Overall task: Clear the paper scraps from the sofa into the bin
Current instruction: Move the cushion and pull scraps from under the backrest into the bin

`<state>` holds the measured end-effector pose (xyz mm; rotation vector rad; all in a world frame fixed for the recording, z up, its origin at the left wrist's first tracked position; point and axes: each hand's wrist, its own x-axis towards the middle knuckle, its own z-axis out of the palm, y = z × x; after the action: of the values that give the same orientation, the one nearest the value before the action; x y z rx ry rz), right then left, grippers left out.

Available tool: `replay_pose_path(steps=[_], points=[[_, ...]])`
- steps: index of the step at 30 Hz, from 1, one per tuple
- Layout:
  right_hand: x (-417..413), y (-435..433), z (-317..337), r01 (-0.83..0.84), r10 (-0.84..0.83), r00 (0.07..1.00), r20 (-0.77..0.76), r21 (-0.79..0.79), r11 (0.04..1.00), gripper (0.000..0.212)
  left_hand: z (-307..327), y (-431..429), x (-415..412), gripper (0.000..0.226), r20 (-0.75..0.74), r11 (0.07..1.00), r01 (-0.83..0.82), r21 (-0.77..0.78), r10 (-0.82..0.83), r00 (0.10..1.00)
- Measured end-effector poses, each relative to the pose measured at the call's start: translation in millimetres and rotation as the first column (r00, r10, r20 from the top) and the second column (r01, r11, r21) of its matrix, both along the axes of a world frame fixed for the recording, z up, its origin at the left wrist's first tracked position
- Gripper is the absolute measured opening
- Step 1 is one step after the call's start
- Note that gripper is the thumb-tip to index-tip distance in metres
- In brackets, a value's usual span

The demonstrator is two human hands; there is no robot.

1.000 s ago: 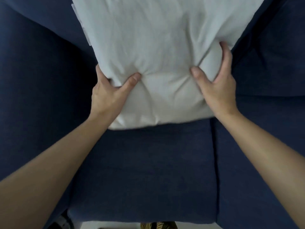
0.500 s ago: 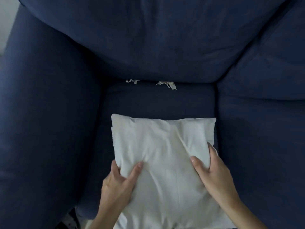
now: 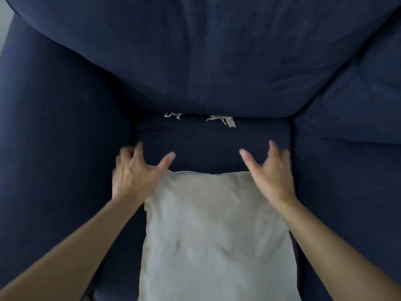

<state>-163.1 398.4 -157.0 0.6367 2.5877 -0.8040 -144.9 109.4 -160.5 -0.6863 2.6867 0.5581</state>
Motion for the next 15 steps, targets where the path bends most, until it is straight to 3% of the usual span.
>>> replay_pose_path(steps=[3, 5, 11, 15], points=[[-60.8, -34.1, -28.0, 0.023, -0.02, 0.999, 0.041, -0.069, 0.997, 0.101, -17.6, 16.5, -63.0, 0.107, -0.001, 0.994, 0.09, -0.062, -0.09, 0.996], [-90.8, -49.8, -47.5, 0.091, -0.082, 0.993, 0.085, -0.109, 0.99, 0.096, -32.4, 29.0, -90.4, 0.102, 0.033, 0.997, 0.065, -0.042, -0.063, 0.997], [-132.4, -80.0, -95.2, 0.32, -0.311, 0.947, 0.078, -0.294, 0.901, 0.073, -80.3, 62.6, -135.4, 0.098, 0.04, 0.963, -0.236, 0.128, 0.233, 0.972], [-141.4, -89.1, -118.8, 0.389, -0.405, 0.914, 0.021, -0.333, 0.859, 0.035, -106.5, 75.8, -153.9, 0.083, -0.024, 0.893, -0.417, 0.17, 0.427, 0.904]])
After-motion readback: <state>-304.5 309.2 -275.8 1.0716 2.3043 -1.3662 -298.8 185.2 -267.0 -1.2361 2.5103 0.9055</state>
